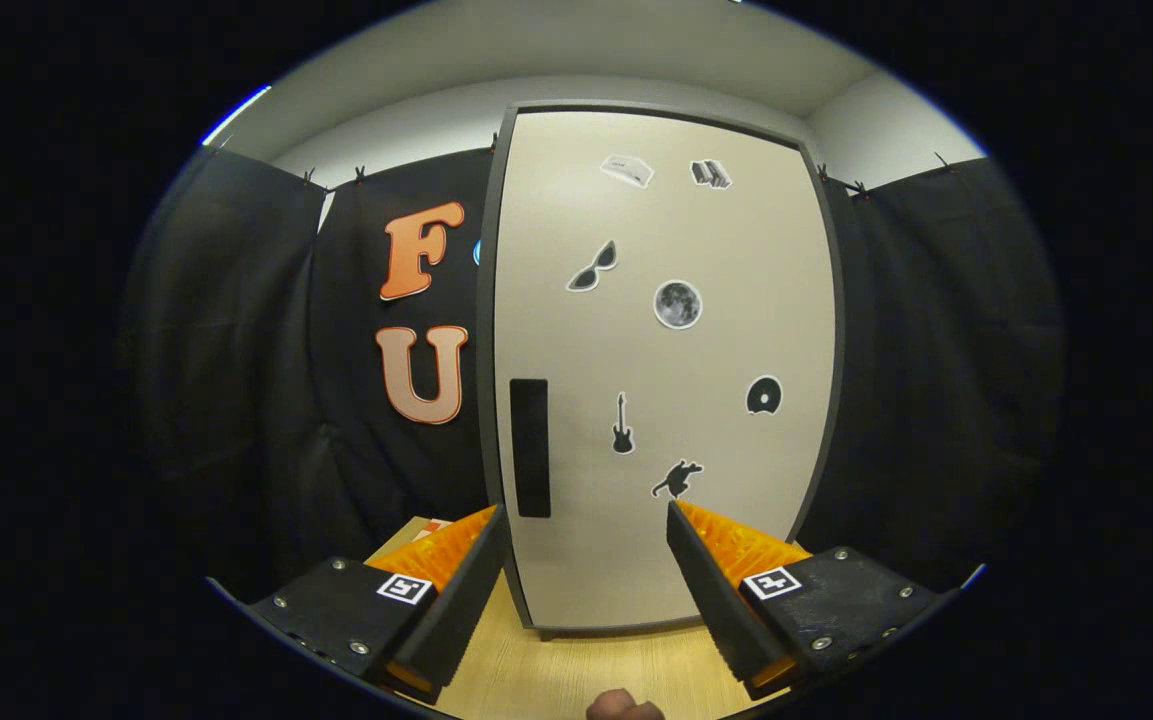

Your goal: Open the shoe cabinet door, grab the shoes and put them into the shoe cabinet, then close the shoe cabinet door.

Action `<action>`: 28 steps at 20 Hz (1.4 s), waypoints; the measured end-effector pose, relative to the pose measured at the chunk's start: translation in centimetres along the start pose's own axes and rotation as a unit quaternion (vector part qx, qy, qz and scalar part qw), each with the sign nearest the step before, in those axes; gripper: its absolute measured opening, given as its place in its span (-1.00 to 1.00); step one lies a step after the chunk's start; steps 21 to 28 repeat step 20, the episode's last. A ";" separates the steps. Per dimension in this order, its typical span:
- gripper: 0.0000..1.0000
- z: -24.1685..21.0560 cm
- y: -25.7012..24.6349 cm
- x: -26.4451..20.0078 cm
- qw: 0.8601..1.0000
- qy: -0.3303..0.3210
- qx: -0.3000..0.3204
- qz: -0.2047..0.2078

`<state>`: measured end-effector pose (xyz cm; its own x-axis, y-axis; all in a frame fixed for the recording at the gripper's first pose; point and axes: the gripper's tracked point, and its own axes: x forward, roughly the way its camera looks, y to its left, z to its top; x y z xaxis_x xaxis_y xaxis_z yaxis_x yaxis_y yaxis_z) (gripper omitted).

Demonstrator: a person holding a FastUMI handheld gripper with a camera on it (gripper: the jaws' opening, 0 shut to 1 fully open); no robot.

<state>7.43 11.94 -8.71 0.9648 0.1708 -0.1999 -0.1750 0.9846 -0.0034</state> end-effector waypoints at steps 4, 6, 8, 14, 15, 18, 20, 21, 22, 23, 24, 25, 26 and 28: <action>0.95 0.8 -3.4 -4.8 1.000 -0.005 0.008 0.008; 0.95 1.2 -5.7 -6.8 1.000 -0.013 0.007 0.001; 0.95 1.7 -7.6 -8.8 1.000 -0.020 0.012 -0.007; 0.94 2.6 -10.2 -13.8 0.999 -0.035 0.024 0.006; 0.94 2.5 -10.3 -14.4 0.999 -0.036 0.022 0.008; 0.94 2.5 -10.9 -15.4 0.999 -0.042 0.021 0.007; 0.94 2.6 -10.9 -15.9 0.999 -0.044 0.022 0.011; 0.94 2.6 -10.9 -15.9 0.999 -0.044 0.022 0.011; 0.94 2.6 -10.9 -15.9 0.999 -0.044 0.022 0.011; 0.94 2.6 -10.9 -15.9 0.999 -0.044 0.022 0.011; 0.94 2.6 -10.9 -15.9 0.999 -0.044 0.022 0.011; 0.94 2.6 -10.9 -15.9 0.999 -0.044 0.022 0.011; 0.94 2.6 -10.9 -15.9 0.999 -0.044 0.022 0.011; 0.94 2.6 -10.9 -15.9 0.999 -0.044 0.022 0.011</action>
